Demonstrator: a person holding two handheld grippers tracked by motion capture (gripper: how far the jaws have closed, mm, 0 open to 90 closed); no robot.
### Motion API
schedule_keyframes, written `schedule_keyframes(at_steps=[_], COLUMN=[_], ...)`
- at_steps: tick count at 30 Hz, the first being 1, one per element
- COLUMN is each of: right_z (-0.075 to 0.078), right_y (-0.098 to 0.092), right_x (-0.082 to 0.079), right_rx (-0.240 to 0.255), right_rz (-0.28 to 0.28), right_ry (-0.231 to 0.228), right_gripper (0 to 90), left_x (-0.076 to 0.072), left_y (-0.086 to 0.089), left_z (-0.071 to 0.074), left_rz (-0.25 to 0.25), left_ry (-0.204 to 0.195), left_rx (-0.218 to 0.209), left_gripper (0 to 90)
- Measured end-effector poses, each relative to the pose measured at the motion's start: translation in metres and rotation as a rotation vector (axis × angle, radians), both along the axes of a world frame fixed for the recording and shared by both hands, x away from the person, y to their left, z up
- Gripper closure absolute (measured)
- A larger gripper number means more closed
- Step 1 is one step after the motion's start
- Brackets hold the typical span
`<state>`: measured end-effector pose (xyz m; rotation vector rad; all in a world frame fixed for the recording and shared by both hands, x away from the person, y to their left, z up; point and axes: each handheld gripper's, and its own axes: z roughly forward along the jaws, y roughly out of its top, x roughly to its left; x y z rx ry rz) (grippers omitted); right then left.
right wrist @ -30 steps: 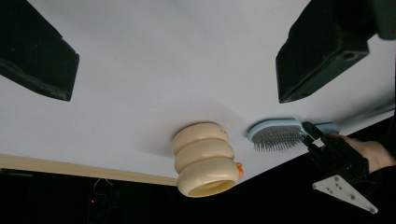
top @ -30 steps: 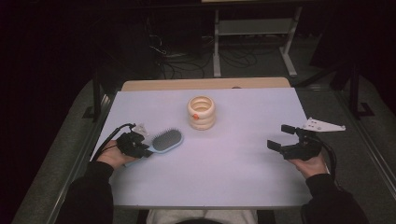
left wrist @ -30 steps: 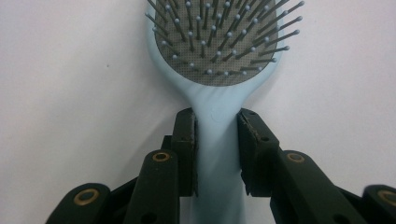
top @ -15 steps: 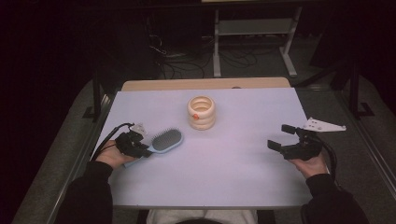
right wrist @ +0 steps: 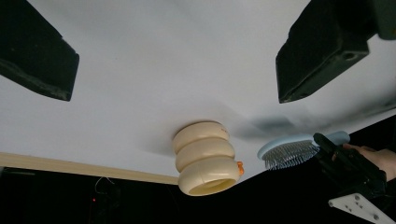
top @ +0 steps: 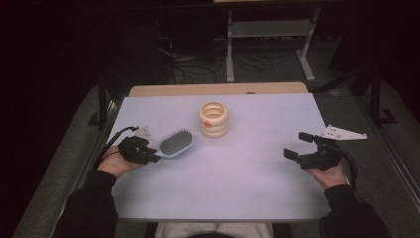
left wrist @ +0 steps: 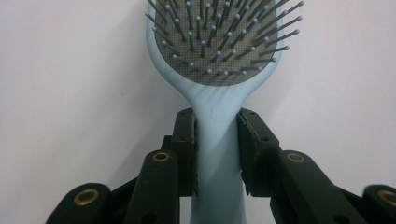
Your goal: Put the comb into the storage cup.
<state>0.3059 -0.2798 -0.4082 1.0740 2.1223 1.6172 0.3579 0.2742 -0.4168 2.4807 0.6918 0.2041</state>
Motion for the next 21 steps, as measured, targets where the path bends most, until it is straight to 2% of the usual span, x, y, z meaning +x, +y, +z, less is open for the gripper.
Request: schedule_keyframes(at_steps=[17, 21], right_z=[0.000, 0.000], right_y=[0.000, 0.000], right_x=[0.000, 0.000], right_rx=[0.001, 0.002], right_rz=[0.001, 0.000], right_ry=[-0.001, -0.001], right_gripper=[0.0, 0.0], left_x=[-0.003, -0.006], left_y=[-0.006, -0.012], left_z=[0.032, 0.041], left_rz=[-0.011, -0.034], left_ry=[-0.076, -0.096], left_rx=[-0.056, -0.068], left_gripper=[70.2, 70.2])
